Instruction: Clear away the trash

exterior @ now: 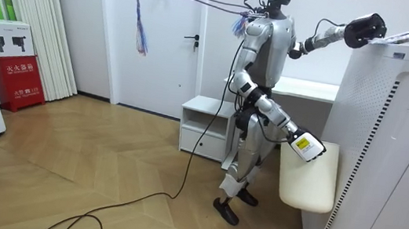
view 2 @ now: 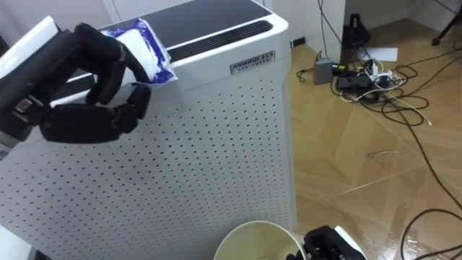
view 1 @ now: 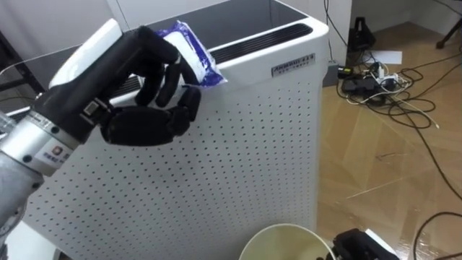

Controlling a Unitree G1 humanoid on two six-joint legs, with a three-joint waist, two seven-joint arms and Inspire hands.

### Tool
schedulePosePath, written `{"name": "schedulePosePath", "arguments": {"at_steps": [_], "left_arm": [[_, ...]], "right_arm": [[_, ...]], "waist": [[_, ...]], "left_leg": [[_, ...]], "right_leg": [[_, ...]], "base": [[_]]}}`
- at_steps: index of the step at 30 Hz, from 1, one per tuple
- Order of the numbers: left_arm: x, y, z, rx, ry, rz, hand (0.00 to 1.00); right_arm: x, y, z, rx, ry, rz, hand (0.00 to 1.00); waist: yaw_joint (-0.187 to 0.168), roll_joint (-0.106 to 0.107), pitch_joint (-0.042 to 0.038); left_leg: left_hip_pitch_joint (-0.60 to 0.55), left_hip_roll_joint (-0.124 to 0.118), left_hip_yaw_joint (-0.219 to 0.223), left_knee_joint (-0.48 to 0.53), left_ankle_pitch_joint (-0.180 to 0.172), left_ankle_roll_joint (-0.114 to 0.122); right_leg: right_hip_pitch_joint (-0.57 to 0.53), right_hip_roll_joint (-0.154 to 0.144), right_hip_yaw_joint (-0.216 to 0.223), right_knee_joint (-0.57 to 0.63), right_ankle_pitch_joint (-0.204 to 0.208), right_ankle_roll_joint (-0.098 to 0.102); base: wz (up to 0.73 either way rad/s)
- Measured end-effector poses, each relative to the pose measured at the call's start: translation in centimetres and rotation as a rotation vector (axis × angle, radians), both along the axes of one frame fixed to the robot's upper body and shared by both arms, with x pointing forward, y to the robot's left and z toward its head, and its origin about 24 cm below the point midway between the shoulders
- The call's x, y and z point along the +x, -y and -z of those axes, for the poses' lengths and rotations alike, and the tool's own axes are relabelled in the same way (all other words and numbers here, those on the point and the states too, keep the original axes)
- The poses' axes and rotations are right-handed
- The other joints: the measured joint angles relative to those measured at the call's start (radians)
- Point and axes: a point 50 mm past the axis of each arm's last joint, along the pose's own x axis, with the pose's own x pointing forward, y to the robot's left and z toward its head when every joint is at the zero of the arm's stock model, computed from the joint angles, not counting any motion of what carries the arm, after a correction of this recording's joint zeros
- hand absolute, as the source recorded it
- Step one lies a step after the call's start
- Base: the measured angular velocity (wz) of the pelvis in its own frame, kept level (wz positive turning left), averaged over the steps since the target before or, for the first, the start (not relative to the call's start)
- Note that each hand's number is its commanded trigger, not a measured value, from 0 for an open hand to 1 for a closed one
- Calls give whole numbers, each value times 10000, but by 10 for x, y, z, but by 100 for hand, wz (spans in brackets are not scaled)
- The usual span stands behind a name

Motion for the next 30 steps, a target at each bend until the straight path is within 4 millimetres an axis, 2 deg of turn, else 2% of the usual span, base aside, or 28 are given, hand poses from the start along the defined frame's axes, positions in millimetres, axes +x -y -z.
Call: {"name": "schedulePosePath", "arguments": {"at_steps": [6, 9, 15, 19, 25, 30], "left_arm": [[-2, 21, 14, -97, -1224, 1939, 100], [-5, 24, 17, -29, -1450, 2276, 100], [-16, 35, 10, 215, -1137, 3179, 100], [-17, 35, 10, 259, -1117, 3205, 100], [-17, 29, 23, 164, -1753, 2985, 100], [-18, 18, 28, -56, -1940, 2380, 100]], "right_arm": [[3, -2, -1, 18, 60, -121, 100], [3, -5, -1, 111, 58, -168, 100], [4, -7, -1, 171, 92, -185, 100], [4, -4, -2, 68, 83, -201, 100], [4, 0, -3, -48, 33, -294, 100], [5, 1, -4, -37, 84, -178, 100]], "waist": [[-6, -32, 23], [-47, -22, 3], [40, -14, -7], [157, -6, -12], [215, -15, -5], [217, -34, 8]], "left_leg": [[-71, 11, 59, 28, 0, 0], [-198, 25, 196, 72, 0, 0], [-259, 21, 225, 57, 0, 0], [-224, 32, 221, 46, 0, -1], [-204, 42, 149, 41, 0, -1], [-188, 34, 148, 43, 0, 0]], "right_leg": [[-123, 3, 38, 7, -1, 0], [-259, 10, 124, 27, 0, -1], [-313, 18, 182, 21, 9, 4], [-281, 25, 178, 17, 9, 3], [-244, 28, 149, 28, 10, 2], [-261, 28, 180, 52, 15, 2]], "base": [[-2], [-8], [-2], [0], [2], [0]]}}
